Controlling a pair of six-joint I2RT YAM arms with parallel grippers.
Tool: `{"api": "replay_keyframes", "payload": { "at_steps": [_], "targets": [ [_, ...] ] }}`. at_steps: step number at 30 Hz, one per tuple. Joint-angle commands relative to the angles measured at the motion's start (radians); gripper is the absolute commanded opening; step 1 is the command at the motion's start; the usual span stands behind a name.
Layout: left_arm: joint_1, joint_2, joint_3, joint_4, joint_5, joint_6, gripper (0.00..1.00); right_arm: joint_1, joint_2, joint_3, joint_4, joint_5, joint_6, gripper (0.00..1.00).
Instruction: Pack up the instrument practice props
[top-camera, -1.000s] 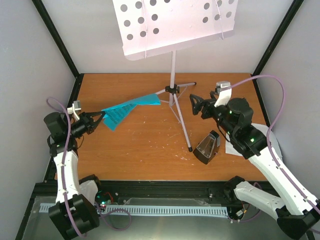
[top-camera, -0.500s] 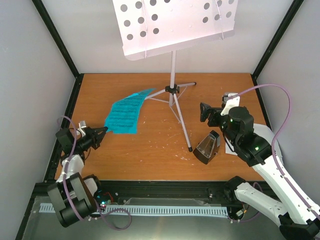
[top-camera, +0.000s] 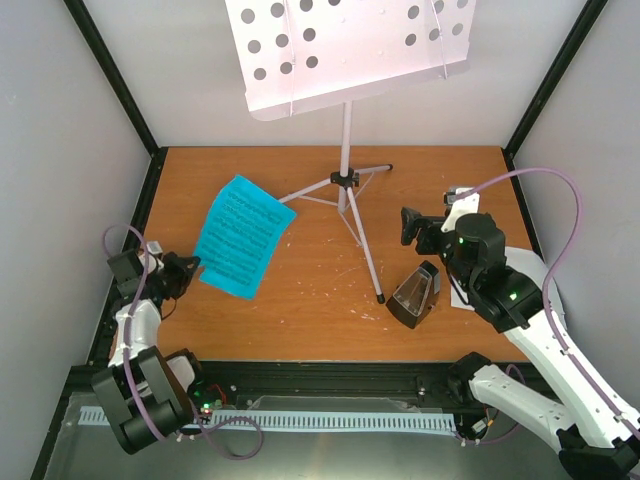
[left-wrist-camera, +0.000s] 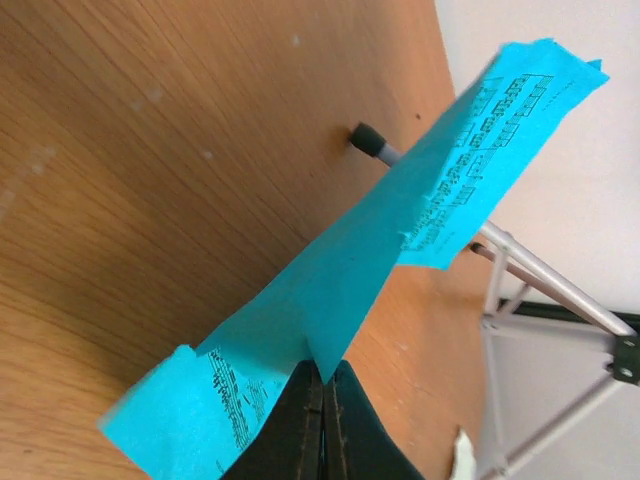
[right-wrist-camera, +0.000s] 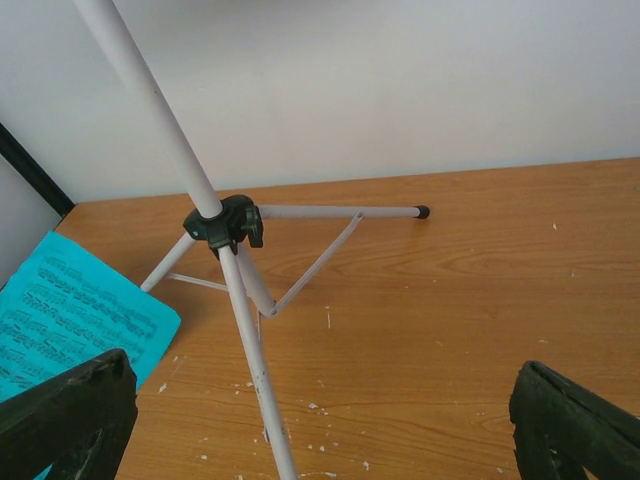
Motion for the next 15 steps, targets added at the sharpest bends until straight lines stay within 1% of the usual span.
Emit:
{"api": "replay_keyframes", "payload": {
  "at_steps": [1, 5, 7, 8, 9, 10, 11, 12, 13, 14, 15],
  "targets": [
    [0.006, -0.044, 0.069, -0.197, -0.194, 0.126, 0.0, 0.002, 0.012, 0.005, 0.012, 0.013, -0.004, 1.0],
    [0.006, -0.054, 0.076, -0.22, -0.226, 0.1, 0.01, 0.002, 0.032, 0.007, 0.028, -0.016, 0.007, 1.0],
    [0.006, -0.058, 0.084, -0.236, -0.241, 0.095, 0.04, 0.002, 0.04, 0.008, 0.029, -0.027, 0.016, 1.0],
    [0.006, -0.059, 0.086, -0.241, -0.248, 0.094, 0.09, 0.001, 0.042, 0.01, 0.032, -0.03, 0.021, 1.0],
    [0.006, -0.062, 0.087, -0.245, -0.252, 0.095, 0.18, 0.002, 0.044, 0.009, 0.036, -0.033, 0.027, 1.0],
    [0.006, -0.065, 0.087, -0.246, -0.254, 0.094, 0.33, 0.002, 0.045, 0.008, 0.043, -0.036, 0.034, 1.0],
    [0.006, -0.067, 0.087, -0.243, -0.252, 0.095, 0.62, 0.002, 0.048, 0.009, 0.053, -0.041, 0.037, 1.0],
    [0.006, -0.071, 0.09, -0.244, -0.252, 0.095, 0.84, 0.002, 0.054, 0.01, 0.063, -0.049, 0.041, 1.0],
    [0.006, -0.075, 0.095, -0.246, -0.254, 0.095, 0.96, 0.002, 0.06, 0.015, 0.073, -0.056, 0.044, 1.0],
    [0.006, -0.08, 0.103, -0.251, -0.256, 0.099, 0.99, 0.001, 0.069, 0.02, 0.085, -0.066, 0.049, 1.0],
    [0.006, -0.089, 0.117, -0.26, -0.267, 0.104, 0.99, 0.001, 0.08, 0.025, 0.095, -0.077, 0.051, 1.0]
  ]
}}
